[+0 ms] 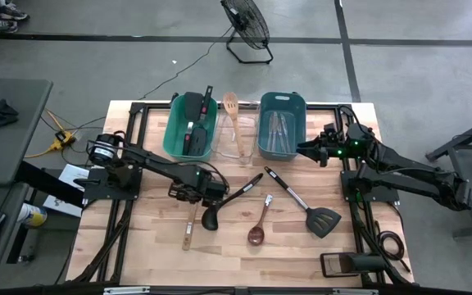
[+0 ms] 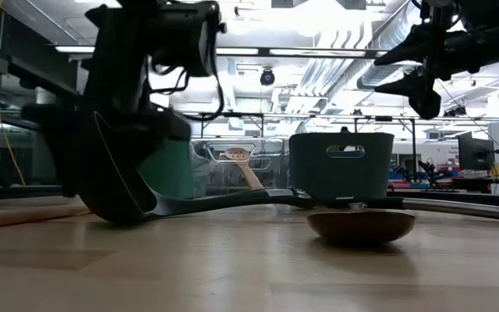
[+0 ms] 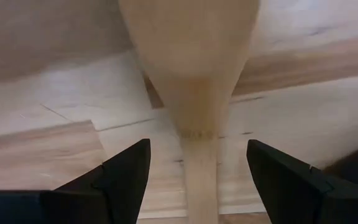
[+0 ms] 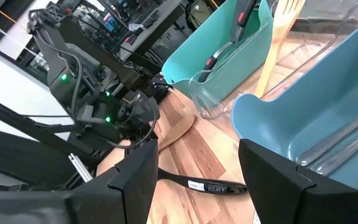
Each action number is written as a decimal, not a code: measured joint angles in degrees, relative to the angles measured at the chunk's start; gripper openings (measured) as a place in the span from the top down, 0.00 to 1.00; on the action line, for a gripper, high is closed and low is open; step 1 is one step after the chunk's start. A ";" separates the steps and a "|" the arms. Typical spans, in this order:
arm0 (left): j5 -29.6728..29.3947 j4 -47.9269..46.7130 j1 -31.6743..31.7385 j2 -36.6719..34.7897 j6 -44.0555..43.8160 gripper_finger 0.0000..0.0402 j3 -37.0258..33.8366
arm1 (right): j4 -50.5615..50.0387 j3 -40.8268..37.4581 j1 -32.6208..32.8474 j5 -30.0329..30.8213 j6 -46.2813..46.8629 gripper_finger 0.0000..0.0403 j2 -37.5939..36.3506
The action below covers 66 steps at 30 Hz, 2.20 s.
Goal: Pick & Place Kitchen Items
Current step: Put the light brown serving spoon into the transparent bin
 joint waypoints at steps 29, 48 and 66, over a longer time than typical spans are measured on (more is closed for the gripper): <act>4.26 9.30 0.15 -0.24 -1.16 0.65 -8.33 | -0.91 0.00 0.00 0.41 0.09 0.47 0.02; 4.02 9.04 0.15 -0.60 -1.10 0.81 -8.12 | -0.91 0.00 0.00 -1.15 0.24 0.47 0.02; 3.15 4.49 0.11 -1.49 2.36 0.81 -2.67 | -0.89 0.00 0.00 -1.17 -0.23 0.47 0.00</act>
